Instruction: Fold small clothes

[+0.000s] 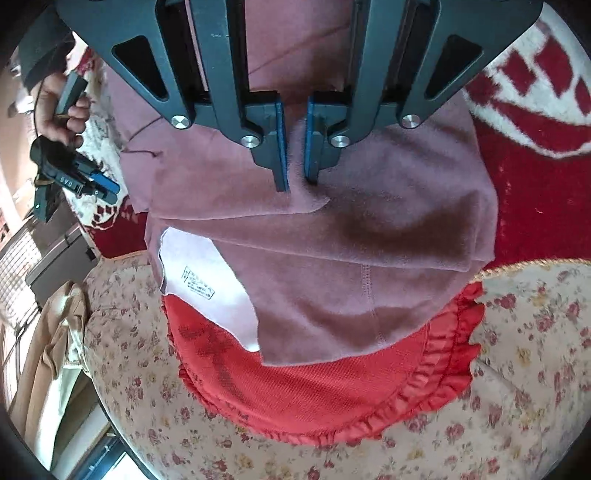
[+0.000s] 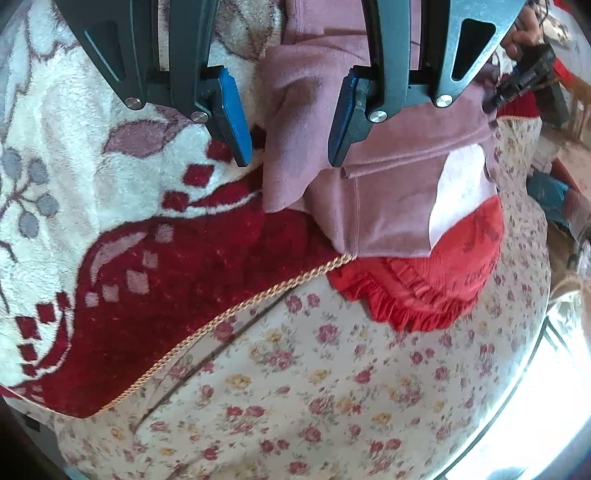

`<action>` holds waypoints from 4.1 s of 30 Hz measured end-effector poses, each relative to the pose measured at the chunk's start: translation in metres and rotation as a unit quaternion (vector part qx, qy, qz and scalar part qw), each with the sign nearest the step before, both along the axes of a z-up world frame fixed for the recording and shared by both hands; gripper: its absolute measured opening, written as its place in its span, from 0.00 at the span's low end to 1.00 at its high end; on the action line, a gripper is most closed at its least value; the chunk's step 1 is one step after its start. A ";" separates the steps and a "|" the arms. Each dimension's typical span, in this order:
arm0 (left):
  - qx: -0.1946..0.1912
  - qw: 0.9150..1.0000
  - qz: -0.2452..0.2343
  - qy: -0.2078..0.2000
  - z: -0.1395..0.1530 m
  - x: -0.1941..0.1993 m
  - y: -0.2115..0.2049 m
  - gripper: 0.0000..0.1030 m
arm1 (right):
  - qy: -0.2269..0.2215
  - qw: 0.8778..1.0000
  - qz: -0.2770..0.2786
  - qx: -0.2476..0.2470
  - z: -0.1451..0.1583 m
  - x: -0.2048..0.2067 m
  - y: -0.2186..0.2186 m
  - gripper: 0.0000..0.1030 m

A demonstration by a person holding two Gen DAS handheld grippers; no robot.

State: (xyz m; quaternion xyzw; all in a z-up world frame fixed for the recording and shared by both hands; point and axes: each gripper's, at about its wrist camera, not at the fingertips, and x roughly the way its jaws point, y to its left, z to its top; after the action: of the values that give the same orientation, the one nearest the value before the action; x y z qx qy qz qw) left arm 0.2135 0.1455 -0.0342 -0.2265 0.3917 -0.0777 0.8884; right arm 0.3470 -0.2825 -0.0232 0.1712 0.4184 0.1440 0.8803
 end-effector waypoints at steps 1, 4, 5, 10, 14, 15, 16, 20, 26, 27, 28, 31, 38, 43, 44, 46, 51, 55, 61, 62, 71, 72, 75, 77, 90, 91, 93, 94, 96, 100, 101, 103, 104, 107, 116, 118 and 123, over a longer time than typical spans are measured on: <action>0.007 1.000 0.003 -0.009 0.004 -0.003 -0.002 0.05 | 0.000 1.000 -0.002 0.002 0.000 0.000 -0.001 0.40; 0.026 0.998 0.008 -0.057 0.024 -0.013 -0.009 0.03 | 0.000 1.000 -0.003 0.002 0.000 0.000 -0.002 0.40; 0.032 0.996 0.001 -0.080 0.033 -0.018 -0.013 0.03 | -0.001 1.000 -0.004 0.001 0.000 0.000 -0.002 0.40; 0.011 0.983 -0.046 -0.177 0.071 -0.047 -0.023 0.03 | -0.004 1.000 -0.019 -0.004 0.000 -0.001 -0.007 0.40; -0.004 0.985 0.027 -0.171 0.072 -0.057 0.010 0.03 | 0.003 1.000 -0.026 0.009 -0.004 0.001 -0.012 0.40; -0.009 0.985 0.043 -0.166 0.071 -0.058 0.019 0.03 | 0.004 1.000 -0.027 0.009 -0.004 0.001 -0.012 0.40; -0.010 0.986 0.062 -0.156 0.070 -0.058 0.028 0.03 | 0.004 1.000 -0.026 0.007 -0.004 0.001 -0.011 0.40; -0.004 0.989 0.100 -0.111 0.054 -0.052 0.043 0.02 | 0.004 1.000 -0.021 0.005 -0.004 0.001 -0.006 0.40; 0.008 0.993 0.115 0.009 0.007 -0.032 0.041 0.03 | 0.000 1.000 0.000 -0.025 0.000 -0.002 0.008 0.40; 0.001 0.993 0.115 0.026 -0.001 -0.030 0.041 0.03 | -0.002 0.999 0.010 -0.034 0.002 -0.003 0.012 0.40; -0.008 0.992 0.118 0.034 -0.006 -0.030 0.042 0.03 | -0.004 0.999 0.030 -0.042 0.003 -0.004 0.019 0.40; -0.033 0.991 0.122 0.035 -0.009 -0.032 0.047 0.02 | 0.018 0.995 0.096 -0.025 -0.002 -0.003 0.034 0.40; -0.045 0.990 0.130 0.039 -0.006 -0.031 0.049 0.03 | -0.021 0.951 0.266 -0.154 0.003 -0.045 0.075 0.42; -0.047 0.990 0.129 0.039 -0.006 -0.030 0.048 0.03 | -0.011 0.936 0.261 -0.235 -0.032 -0.050 0.093 0.43; -0.049 0.990 0.129 0.038 -0.006 -0.030 0.048 0.03 | -0.014 0.936 0.252 -0.245 -0.036 -0.048 0.097 0.43; -0.051 0.990 0.129 0.035 -0.005 -0.030 0.048 0.03 | -0.031 0.940 0.224 -0.257 -0.040 -0.042 0.104 0.43; -0.059 0.989 0.128 0.032 -0.004 -0.030 0.049 0.03 | -0.055 0.951 0.087 -0.293 -0.028 -0.026 0.090 0.43; -0.064 0.990 0.117 0.053 -0.010 -0.027 0.045 0.03 | 0.025 0.975 -0.001 -0.220 -0.038 -0.010 0.040 0.58; -0.071 0.985 0.149 0.054 -0.010 -0.032 0.055 0.03 | 0.061 0.985 -0.008 -0.163 -0.040 -0.007 0.020 0.61; -0.073 0.983 0.158 0.055 -0.011 -0.033 0.058 0.03 | 0.066 0.987 -0.013 -0.149 -0.039 -0.007 0.015 0.61; -0.040 0.986 0.164 -0.003 0.017 -0.042 0.054 0.03 | 0.101 0.987 0.022 -0.123 -0.017 -0.026 0.008 0.61; -0.026 0.988 0.153 -0.019 0.024 -0.042 0.047 0.03 | 0.090 0.986 0.039 -0.133 -0.008 -0.029 0.009 0.61; 0.001 0.993 0.100 -0.061 0.040 -0.042 0.021 0.10 | 0.033 0.982 0.026 -0.183 0.019 -0.033 0.001 0.61; 0.004 0.997 0.062 -0.055 0.038 -0.035 0.003 0.21 | -0.024 0.973 -0.049 -0.226 0.039 -0.039 -0.007 0.61; 0.021 0.998 0.032 0.048 -0.013 -0.016 -0.023 0.23 | 0.037 0.992 0.059 -0.106 -0.040 0.048 0.045 0.45; 0.024 0.998 0.032 0.048 -0.014 -0.016 -0.024 0.23 | 0.029 0.994 0.042 -0.100 -0.042 0.050 0.038 0.43; 0.025 0.998 0.033 0.049 -0.015 -0.017 -0.024 0.23 | 0.025 0.994 -0.009 -0.101 -0.040 0.056 0.023 0.42; 0.021 0.998 0.034 0.051 -0.016 -0.017 -0.023 0.23 | 0.020 0.995 -0.022 -0.093 -0.037 0.055 0.015 0.42; 0.015 0.998 0.037 0.052 -0.016 -0.015 -0.024 0.23 | 0.021 0.997 -0.034 -0.073 -0.028 0.050 0.006 0.42; 0.005 0.998 0.043 0.055 -0.018 -0.014 -0.021 0.23 | 0.019 0.997 0.047 -0.065 0.010 0.026 0.026 0.42; 0.005 0.998 0.044 0.055 -0.019 -0.014 -0.021 0.23 | 0.025 0.995 0.072 -0.068 0.010 0.022 0.031 0.42; 0.012 0.998 0.043 0.051 -0.019 -0.013 -0.023 0.23 | 0.059 0.983 0.135 -0.112 -0.007 0.018 0.052 0.43; 0.016 0.998 0.042 0.049 -0.019 -0.013 -0.024 0.23 | 0.068 0.979 0.134 -0.135 -0.018 0.015 0.056 0.43; 0.016 0.998 0.040 0.045 -0.020 -0.013 -0.025 0.25 | 0.084 0.973 0.079 -0.202 -0.041 0.020 0.048 0.49; 0.007 0.999 0.027 0.031 -0.018 -0.012 -0.032 0.46 | 0.040 0.966 0.193 -0.167 -0.012 -0.031 0.077 0.49; 0.019 0.999 0.023 0.028 -0.018 -0.012 -0.036 0.51 | 0.077 0.961 0.194 -0.183 -0.040 -0.031 0.071 0.49; -0.003 1.000 0.029 0.012 -0.019 -0.012 -0.035 0.57 | 0.061 0.962 0.192 -0.184 -0.039 -0.042 0.071 0.53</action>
State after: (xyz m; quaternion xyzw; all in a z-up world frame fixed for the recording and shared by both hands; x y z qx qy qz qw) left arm 0.2012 0.1105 -0.0531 -0.2414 0.3955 -0.0506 0.8847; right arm 0.3047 -0.2119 -0.0618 -0.0688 0.5153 0.2202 0.8254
